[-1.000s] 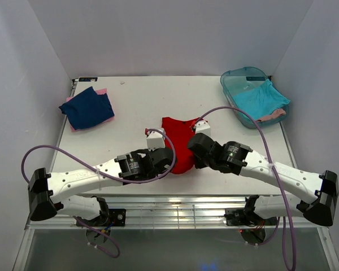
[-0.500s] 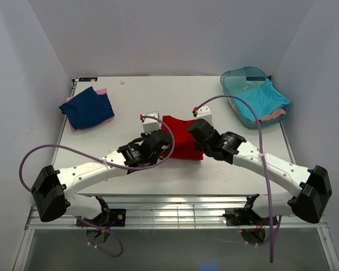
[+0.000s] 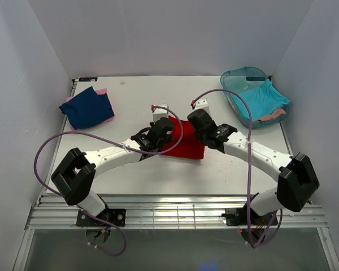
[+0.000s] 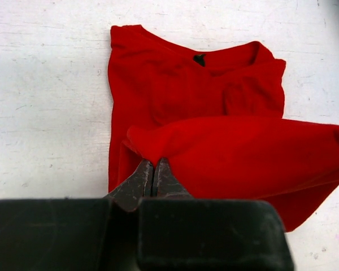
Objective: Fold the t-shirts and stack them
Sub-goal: Fold the tshirt
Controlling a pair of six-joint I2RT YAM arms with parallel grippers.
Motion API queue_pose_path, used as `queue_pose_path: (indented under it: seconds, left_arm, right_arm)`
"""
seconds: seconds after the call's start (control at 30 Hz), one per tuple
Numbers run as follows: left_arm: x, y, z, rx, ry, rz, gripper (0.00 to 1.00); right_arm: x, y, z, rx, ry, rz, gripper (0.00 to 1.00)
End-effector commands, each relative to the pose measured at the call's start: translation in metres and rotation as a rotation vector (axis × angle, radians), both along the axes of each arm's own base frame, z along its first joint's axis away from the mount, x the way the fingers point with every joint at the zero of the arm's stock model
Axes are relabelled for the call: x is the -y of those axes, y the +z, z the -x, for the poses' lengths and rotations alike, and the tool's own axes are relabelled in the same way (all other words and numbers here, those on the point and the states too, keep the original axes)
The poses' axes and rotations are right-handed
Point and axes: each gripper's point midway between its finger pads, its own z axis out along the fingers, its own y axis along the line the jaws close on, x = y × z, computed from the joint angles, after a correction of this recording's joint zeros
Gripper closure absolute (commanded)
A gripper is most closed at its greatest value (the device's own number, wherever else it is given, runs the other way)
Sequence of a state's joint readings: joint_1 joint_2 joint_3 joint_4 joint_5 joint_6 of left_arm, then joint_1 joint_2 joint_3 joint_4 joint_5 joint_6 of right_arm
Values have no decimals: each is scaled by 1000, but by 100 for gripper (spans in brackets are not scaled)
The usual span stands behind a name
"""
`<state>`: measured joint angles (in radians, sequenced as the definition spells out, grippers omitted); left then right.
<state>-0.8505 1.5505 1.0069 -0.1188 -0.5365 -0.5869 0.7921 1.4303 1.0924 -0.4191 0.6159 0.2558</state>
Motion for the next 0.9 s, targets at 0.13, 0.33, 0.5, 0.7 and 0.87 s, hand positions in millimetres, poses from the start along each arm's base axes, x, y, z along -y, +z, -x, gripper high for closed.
queue_pose_path:
  seconds: [0.13,0.33,0.5,0.7,0.87]
  left_arm:
    - [-1,11,-38,34,-10,78,100]
    - [9,0,-65,29,-47,70,100]
    - [19,-4,-84,30,-68,75,100]
    - [15,-22,-105,0,-35,26,88]
    - [-15,15,-131,75,156,-78,29]
  right_arm:
    - [-7,7,-39,61,-7,-26,92]
    - [-10,-17,-59,21,-5,12,92]
    - [-12,-31,-73,-1,-13,28,92]
    - [-8,-37,-85,-1,-44,50,92]
    - [3,-5,-120,95,-129,81,52]
